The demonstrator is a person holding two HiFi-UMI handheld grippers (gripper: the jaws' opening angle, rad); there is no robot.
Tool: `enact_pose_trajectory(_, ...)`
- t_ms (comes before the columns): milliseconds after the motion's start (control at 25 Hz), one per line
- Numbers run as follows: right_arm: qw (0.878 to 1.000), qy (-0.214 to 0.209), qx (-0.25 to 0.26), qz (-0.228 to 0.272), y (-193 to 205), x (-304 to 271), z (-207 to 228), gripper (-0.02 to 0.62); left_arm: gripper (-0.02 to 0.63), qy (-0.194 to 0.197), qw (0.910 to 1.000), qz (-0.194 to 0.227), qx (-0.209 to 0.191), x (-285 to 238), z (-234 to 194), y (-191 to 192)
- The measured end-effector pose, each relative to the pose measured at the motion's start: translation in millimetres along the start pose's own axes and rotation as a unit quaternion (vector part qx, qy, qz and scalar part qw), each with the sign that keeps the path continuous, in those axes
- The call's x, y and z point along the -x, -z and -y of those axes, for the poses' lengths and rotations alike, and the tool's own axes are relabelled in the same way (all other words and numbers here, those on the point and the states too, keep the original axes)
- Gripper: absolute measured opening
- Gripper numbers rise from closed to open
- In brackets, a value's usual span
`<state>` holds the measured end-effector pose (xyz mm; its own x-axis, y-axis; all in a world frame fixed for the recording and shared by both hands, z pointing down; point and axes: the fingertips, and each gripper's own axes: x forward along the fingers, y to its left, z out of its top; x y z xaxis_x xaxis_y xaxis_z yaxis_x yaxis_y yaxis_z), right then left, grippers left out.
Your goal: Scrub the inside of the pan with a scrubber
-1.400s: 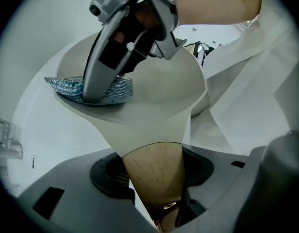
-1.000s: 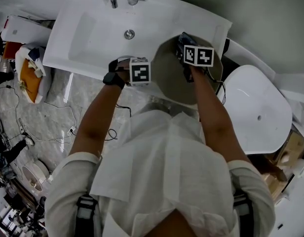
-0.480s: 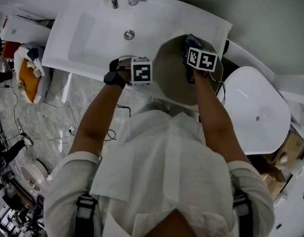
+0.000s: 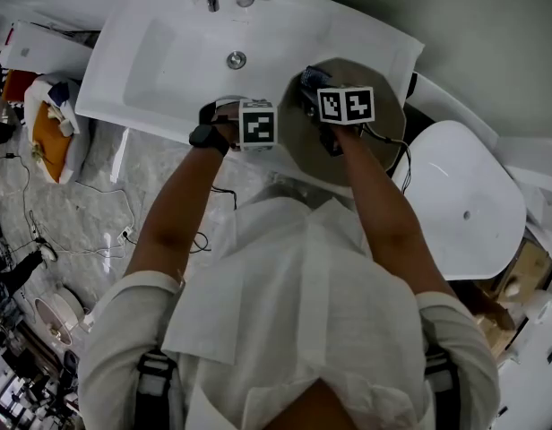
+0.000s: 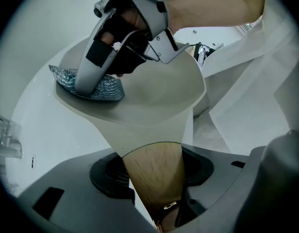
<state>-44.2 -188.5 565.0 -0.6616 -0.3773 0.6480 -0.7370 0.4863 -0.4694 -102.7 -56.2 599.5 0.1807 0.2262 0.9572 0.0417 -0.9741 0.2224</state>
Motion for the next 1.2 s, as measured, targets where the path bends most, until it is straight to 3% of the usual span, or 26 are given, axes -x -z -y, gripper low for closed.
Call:
enact_pose_trajectory(280,0.996,-0.046,0.030,-0.068,31.9,-0.6,-36.4,0.052,0.250,-0.002,0.9999,-0.010,-0.002,0.7,0.6,0.0)
enact_pose_trajectory(640,0.976,-0.124,0.061,-0.169,85.7,16.2,-72.0,0.052,0.250,0.003,0.9996,-0.027,0.009,0.0,-1.1,5.5)
enact_pose_trajectory(1200,0.944,-0.148,0.090,-0.280,144.3,64.8,-75.5,0.052,0.250,0.008,0.9992,-0.023,0.032,5.0,3.7,5.0)
